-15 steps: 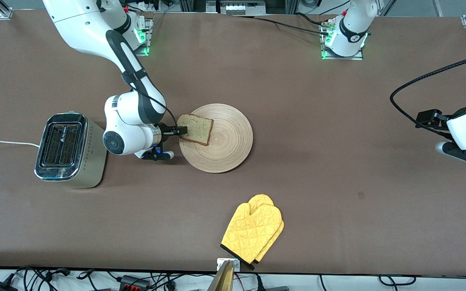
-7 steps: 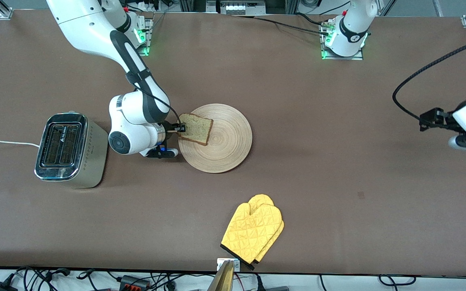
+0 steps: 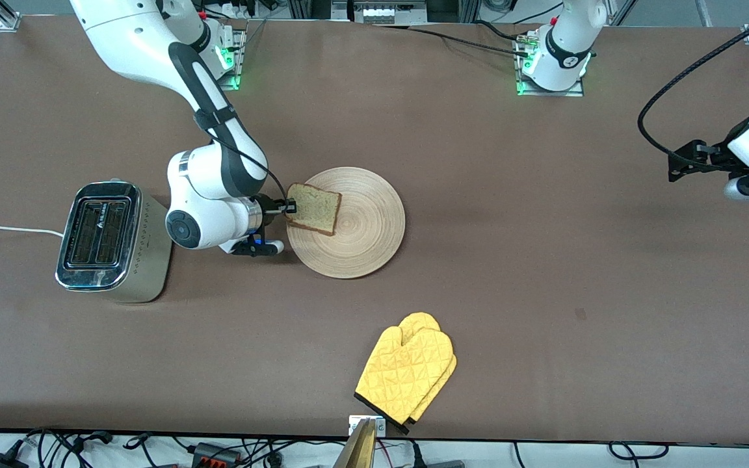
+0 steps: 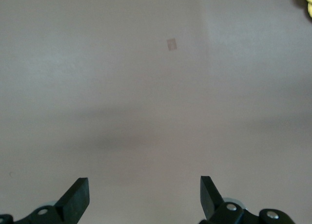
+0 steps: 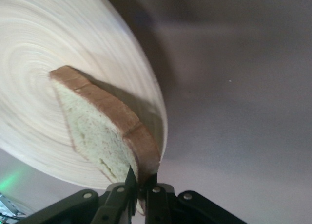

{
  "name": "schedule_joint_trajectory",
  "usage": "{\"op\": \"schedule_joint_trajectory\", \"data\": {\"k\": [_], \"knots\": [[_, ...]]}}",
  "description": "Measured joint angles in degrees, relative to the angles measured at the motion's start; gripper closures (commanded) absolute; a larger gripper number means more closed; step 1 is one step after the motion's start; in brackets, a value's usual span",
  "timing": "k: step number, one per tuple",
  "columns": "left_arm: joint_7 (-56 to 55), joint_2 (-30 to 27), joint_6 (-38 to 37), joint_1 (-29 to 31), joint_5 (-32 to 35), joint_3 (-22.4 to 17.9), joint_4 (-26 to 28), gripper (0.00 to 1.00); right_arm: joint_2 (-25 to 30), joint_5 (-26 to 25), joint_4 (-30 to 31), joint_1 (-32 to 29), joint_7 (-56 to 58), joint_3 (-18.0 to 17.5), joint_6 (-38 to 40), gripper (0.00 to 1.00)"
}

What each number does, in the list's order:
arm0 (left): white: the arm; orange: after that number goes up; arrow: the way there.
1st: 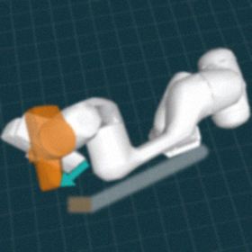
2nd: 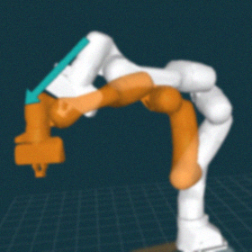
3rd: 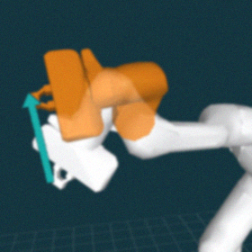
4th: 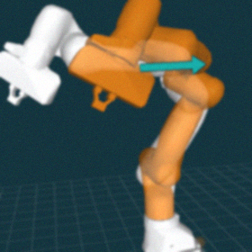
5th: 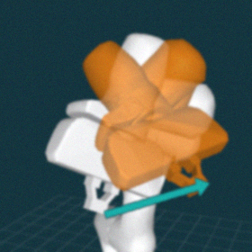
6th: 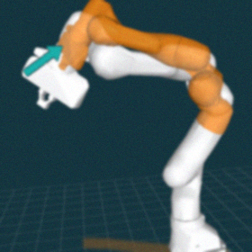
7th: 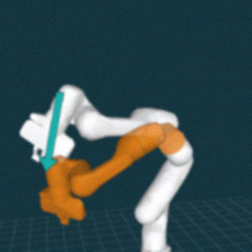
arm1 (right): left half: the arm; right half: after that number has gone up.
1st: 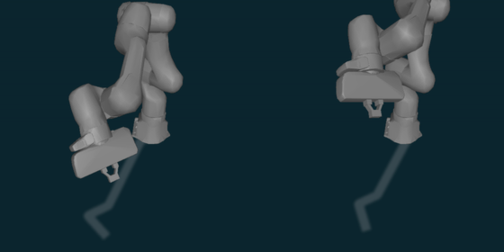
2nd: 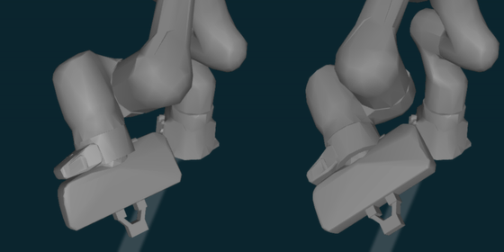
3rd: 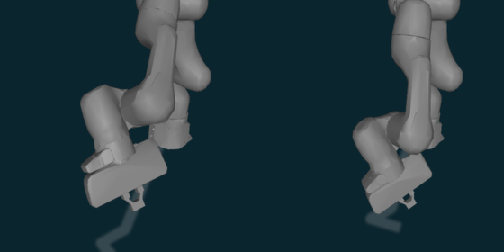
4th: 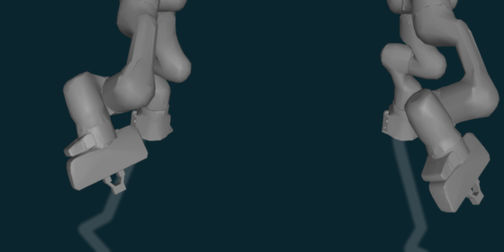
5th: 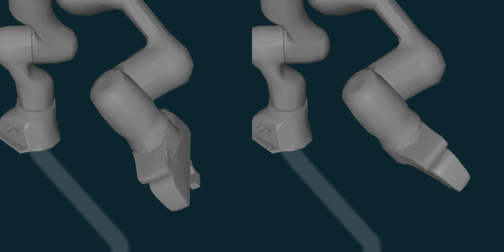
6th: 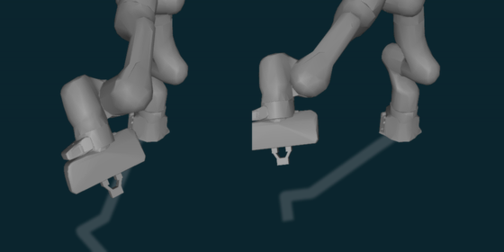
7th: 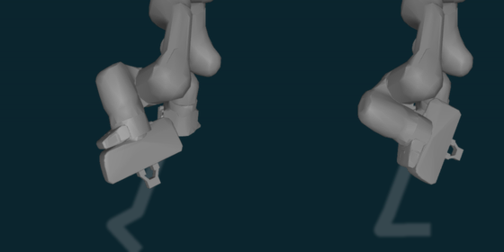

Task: Move plate and put bread in toaster
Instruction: 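Lift the bread and carry it above the toaster slot with the right gripper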

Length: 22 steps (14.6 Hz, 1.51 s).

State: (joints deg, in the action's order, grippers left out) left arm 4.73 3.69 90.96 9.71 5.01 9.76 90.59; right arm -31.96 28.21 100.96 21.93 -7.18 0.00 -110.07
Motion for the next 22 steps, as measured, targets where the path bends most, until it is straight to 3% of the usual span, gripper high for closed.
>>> {"op": "schedule_joint_trajectory", "data": {"k": [4, 7, 10, 12, 16, 20, 22], "knots": [[-0.13, 0.88, -0.76, 0.19, -0.91, -0.14, -2.08, 0.0, 4.35, -2.44, -4.41, -0.03, 0.0, 2.3, 6.11, 1.0], [-0.21, 0.85, -1.09, 1.04, -1.94, -0.22, -2.08, 0.0, 6.4, -8.07, -13.84, -0.89, 0.06, 6.8, 19.65, 1.0], [-0.21, 0.39, -2.2, 0.99, -2.29, 0.4, -1.98, 0.0, 6.85, -15.84, -21.41, -3.79, 0.32, 8.74, 28.61, 1.0], [-0.23, -0.03, -2.75, 0.91, -2.36, 0.81, -1.77, 0.0, 6.83, -21.09, -23.34, -6.19, 0.49, 8.98, 30.93, 1.0], [-0.25, -0.7, -5.45, 0.8, -2.38, 1.26, -1.52, 0.0, 6.55, -25.27, -25.29, -11.52, 2.55, 9.11, 34.16, 1.0], [-0.25, -0.86, -4.4, 0.8, -2.38, 1.33, -1.5, 0.0, 6.57, -33.59, -32.31, -12.82, 9.02, 9.15, 39.69, 1.0], [-0.25, -0.85, -3.78, 0.79, -2.38, 1.42, -1.51, 0.0, 6.3, -34.88, -33.05, -13.75, 10.74, 9.19, 40.05, 1.0]]}}
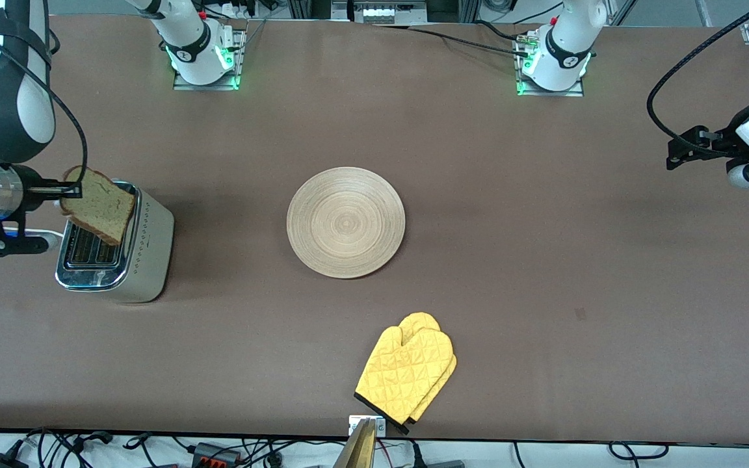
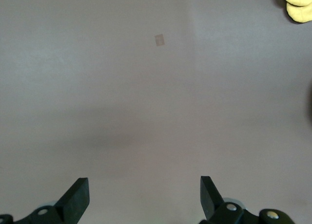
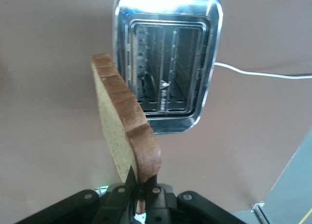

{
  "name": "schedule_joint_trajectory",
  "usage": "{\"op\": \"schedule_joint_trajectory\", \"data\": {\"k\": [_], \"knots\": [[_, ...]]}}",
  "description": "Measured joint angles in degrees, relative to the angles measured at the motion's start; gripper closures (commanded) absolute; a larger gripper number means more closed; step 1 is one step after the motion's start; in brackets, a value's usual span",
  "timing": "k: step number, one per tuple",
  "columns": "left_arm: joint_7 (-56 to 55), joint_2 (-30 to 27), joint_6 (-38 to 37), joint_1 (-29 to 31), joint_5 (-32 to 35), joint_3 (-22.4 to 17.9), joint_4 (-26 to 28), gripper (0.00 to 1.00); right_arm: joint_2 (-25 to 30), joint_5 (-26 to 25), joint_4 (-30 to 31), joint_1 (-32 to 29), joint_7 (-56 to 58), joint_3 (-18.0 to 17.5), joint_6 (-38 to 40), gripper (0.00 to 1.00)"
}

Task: Move plate and put bread in toaster
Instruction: 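Lift the bread and carry it above the toaster slot with the right gripper, then lower the bread into the toaster slot with the right gripper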

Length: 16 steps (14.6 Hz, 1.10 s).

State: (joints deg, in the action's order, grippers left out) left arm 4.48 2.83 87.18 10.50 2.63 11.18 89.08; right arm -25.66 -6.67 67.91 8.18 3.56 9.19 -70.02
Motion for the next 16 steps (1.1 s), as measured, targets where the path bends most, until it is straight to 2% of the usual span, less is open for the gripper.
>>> {"op": "schedule_joint_trajectory", "data": {"k": [3, 7, 10, 16], "knots": [[0.0, 0.01, 0.52, 0.0, 0.0, 0.03, -0.39, 0.0, -2.26, -0.29, 0.0, -1.66, 1.73, 0.01, -0.5, 1.0], [-0.33, 0.0, 0.56, 0.65, -0.23, -0.2, -1.25, 0.0, -4.77, -3.18, -0.1, -1.69, 2.17, -0.02, -1.46, 1.0], [-0.34, 0.0, 0.56, 1.95, -1.55, -0.5, -1.25, 0.0, -5.03, -5.26, -0.12, -1.64, 2.94, -0.08, -1.6, 1.0], [-0.36, 0.0, 0.55, 1.98, -1.63, -0.24, -1.25, 0.0, -5.57, -7.05, -0.13, -1.26, 4.68, -0.16, -6.96, 1.0]]}}
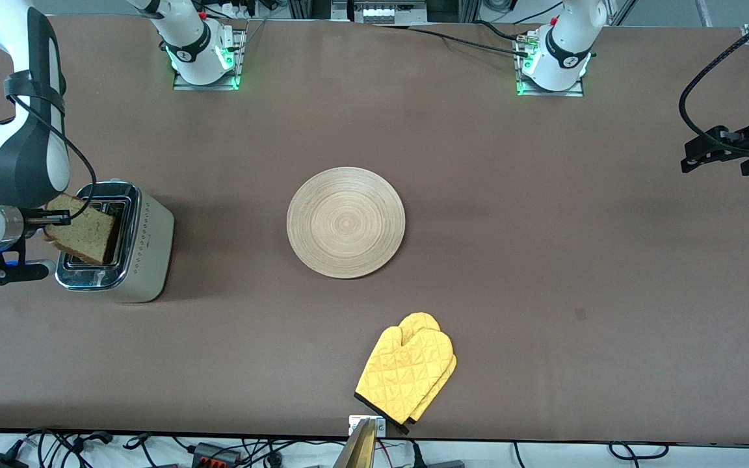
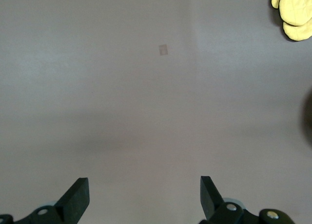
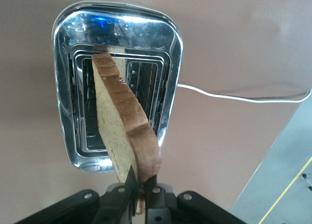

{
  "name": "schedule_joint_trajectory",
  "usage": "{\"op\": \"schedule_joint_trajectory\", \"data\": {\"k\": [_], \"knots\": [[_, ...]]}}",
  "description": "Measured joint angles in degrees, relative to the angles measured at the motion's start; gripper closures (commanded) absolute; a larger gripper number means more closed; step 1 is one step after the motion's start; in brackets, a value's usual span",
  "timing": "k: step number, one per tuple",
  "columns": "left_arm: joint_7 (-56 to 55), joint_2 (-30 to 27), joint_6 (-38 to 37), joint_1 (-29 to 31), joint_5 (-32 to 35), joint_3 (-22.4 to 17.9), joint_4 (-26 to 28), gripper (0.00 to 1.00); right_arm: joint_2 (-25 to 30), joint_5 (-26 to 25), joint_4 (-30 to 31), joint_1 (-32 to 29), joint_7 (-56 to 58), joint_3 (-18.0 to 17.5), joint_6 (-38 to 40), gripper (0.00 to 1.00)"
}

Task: Move plate and put bread in toaster
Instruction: 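Lower the bread into the toaster slot with the right gripper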

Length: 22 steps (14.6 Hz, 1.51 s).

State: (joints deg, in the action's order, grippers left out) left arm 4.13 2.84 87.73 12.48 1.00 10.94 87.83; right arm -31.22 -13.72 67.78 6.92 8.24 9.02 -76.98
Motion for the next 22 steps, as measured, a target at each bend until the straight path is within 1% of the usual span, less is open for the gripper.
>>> {"op": "schedule_joint_trajectory", "data": {"k": [4, 10, 15, 22], "knots": [[-0.45, 0.0, 0.0, -0.01, 0.0, 0.26, 0.0, 0.0, -0.62, 0.0, 0.01, 0.15, 0.0, -0.07, 0.41, 1.0], [-0.53, 0.0, 0.02, -0.12, -0.07, 0.47, -0.19, 0.0, -1.32, 0.48, 0.04, 0.16, 0.02, -0.18, 5.11, 1.0], [-0.53, 0.0, 0.02, -0.2, -0.14, 0.52, -0.29, 0.0, -1.65, 0.57, 0.43, 0.16, 0.02, -0.22, 5.99, 1.0], [-0.54, 0.0, 0.02, -0.57, -0.15, 0.82, -0.42, 0.0, -4.05, 3.7, 0.5, 0.15, 0.02, -0.24, 5.57, 1.0]]}}
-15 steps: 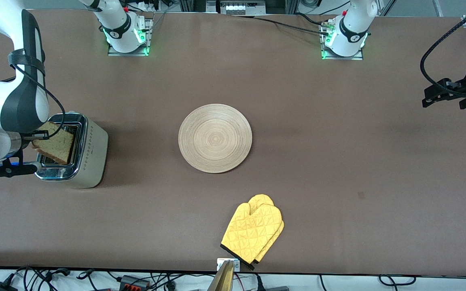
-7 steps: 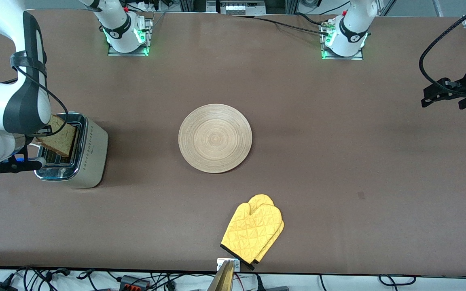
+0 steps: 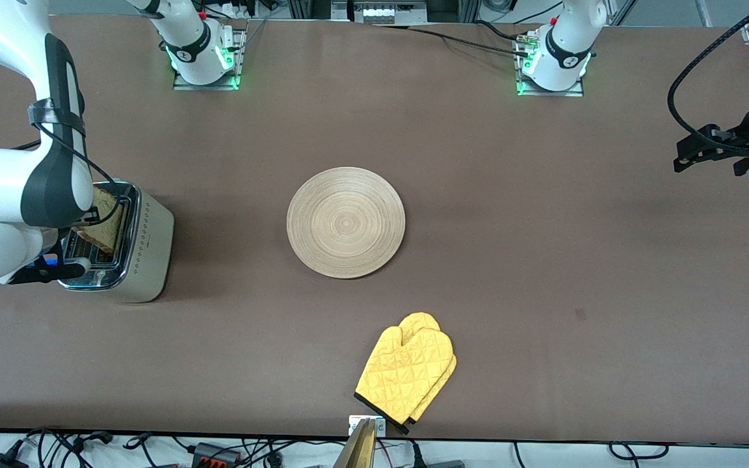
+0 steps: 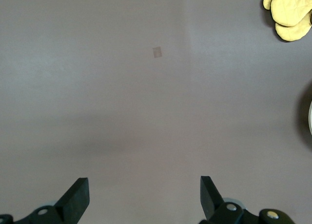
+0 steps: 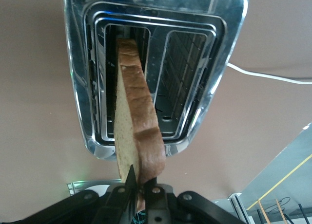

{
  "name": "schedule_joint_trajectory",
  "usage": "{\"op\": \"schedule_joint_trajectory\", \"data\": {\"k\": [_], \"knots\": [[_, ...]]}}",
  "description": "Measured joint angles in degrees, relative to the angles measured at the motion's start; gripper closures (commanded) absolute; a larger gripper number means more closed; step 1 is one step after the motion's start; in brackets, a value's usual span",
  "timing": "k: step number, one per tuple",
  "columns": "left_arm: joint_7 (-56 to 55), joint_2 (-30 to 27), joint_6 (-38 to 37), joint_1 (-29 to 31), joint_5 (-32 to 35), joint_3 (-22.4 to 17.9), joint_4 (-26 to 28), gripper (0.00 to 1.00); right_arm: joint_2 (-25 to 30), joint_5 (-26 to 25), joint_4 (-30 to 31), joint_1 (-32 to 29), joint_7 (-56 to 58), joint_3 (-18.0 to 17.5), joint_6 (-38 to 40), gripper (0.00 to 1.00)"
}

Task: Move plate and put bread in toaster
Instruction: 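Lower the bread into the toaster slot with the right gripper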

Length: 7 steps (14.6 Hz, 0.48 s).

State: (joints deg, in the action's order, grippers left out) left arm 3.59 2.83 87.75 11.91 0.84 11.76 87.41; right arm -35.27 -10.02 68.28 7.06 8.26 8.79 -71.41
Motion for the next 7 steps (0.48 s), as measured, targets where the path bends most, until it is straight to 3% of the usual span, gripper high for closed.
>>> {"op": "schedule_joint_trajectory", "data": {"k": [1, 2, 3, 4, 7], "knots": [[0.0, 0.0, 0.0, 0.0, 0.0, 0.03, -0.01, 0.0, -0.34, 0.14, 0.0, 0.0, 0.0, 0.0, -0.46, 0.97], [0.0, 0.0, 0.0, 0.0, 0.0, 0.03, -0.02, 0.0, -0.66, 0.16, 0.0, -0.01, 0.0, 0.0, -0.88, 0.64], [0.0, 0.0, 0.0, 0.0, 0.0, 0.03, -0.02, 0.0, -0.97, 0.17, 0.0, -0.02, 0.0, 0.0, -1.24, 0.04], [0.0, 0.0, 0.0, 0.0, 0.0, 0.03, -0.02, 0.0, -1.25, 0.17, 0.0, -0.05, -0.01, 0.01, -1.59, 0.0], [0.0, 0.0, 0.0, 0.0, 0.0, 0.04, -0.03, 0.0, -1.43, 0.17, -0.1, -0.22, -0.07, 0.07, -2.36, 0.0]]}}
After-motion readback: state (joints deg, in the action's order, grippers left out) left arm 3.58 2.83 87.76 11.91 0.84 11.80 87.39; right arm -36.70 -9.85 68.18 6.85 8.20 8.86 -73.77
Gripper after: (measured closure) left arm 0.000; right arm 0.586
